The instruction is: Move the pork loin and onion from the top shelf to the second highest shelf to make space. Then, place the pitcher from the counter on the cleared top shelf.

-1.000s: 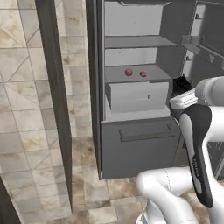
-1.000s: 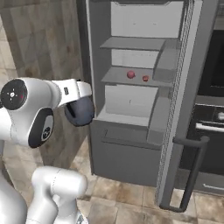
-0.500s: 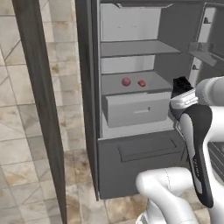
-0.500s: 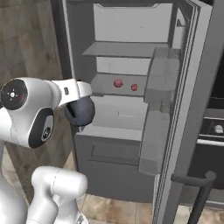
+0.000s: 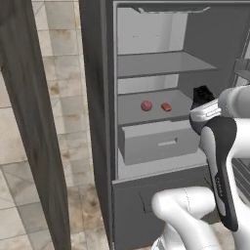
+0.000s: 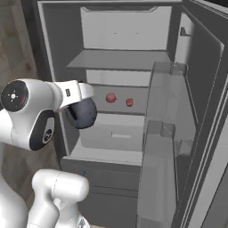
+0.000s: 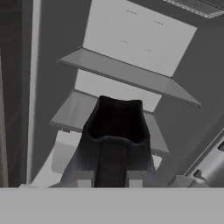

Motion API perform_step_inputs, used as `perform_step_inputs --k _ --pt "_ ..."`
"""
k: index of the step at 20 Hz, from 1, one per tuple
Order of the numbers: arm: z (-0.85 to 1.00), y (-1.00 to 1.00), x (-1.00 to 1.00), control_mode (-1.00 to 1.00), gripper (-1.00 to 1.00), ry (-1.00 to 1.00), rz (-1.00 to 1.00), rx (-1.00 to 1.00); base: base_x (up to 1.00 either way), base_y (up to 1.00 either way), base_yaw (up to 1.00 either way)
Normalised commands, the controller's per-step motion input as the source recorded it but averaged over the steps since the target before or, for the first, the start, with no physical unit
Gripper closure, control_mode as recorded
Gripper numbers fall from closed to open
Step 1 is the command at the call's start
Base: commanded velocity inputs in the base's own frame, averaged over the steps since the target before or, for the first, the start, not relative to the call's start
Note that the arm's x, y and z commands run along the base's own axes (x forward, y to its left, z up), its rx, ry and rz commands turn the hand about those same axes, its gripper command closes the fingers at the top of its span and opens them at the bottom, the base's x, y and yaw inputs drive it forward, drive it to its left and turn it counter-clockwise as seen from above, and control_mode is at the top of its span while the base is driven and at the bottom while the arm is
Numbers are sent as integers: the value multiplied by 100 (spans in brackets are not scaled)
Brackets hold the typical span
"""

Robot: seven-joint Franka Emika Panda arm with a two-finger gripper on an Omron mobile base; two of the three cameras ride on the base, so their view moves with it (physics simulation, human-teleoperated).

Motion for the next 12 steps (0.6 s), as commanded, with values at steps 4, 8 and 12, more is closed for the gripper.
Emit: perform_step_inputs --k 4,8,12 --pt "0 0 0 100 100 0 0 0 44 0 -4" --pt "0 0 0 100 100 0 0 0 27 0 -4" --pt "0 -1 5 -100 100 -9 -2 0 9 0 -2"
